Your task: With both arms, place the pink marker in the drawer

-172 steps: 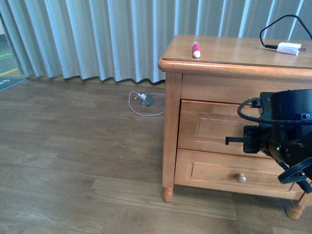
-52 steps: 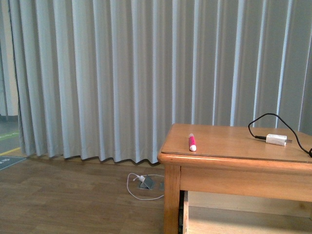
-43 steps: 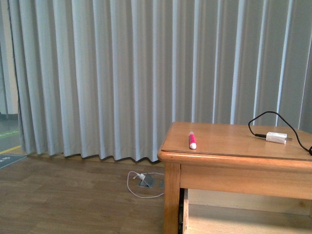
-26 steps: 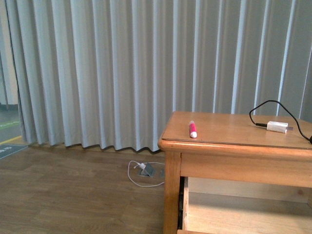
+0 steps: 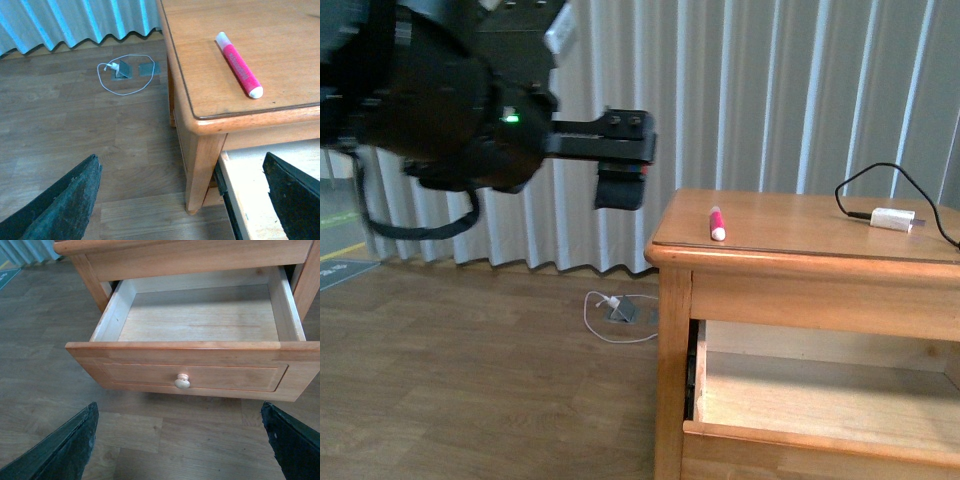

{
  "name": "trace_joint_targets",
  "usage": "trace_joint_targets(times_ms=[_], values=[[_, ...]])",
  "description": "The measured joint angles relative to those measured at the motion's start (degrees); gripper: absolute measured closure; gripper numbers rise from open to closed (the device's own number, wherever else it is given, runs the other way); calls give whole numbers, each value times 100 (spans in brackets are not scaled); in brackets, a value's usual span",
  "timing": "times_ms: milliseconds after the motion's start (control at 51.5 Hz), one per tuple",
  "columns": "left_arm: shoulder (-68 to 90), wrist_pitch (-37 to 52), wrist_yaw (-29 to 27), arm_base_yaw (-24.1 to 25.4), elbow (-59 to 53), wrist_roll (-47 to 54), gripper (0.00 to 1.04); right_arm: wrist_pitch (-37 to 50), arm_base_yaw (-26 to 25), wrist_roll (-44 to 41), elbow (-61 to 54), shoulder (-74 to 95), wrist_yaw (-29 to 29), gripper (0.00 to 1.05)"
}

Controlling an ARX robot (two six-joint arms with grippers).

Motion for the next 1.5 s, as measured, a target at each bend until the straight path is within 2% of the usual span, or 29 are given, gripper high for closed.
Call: trace_joint_targets(times_ms=[155,680,913,1379,1437,1495], values=[[1373,-507,-186,-273,1587,-28,6,0,0,0,0,0,0,8],[4428,-2782,-389,-455,6310,-649,6,0,-2,0,0,0,0,8],[4962,-3508,-494,-514,7377,-339,7,0,-2,0,0,0,0,8],[4745,-3292,-468,-444,6891,-273,80,0,-2,0,0,0,0,8],[4642,-3171,-428,-417,6701,-267,87,0,-2,0,0,0,0,8],[4485,-2938,-286,-393,6402,-221,90,0,-2,0,0,0,0,8]])
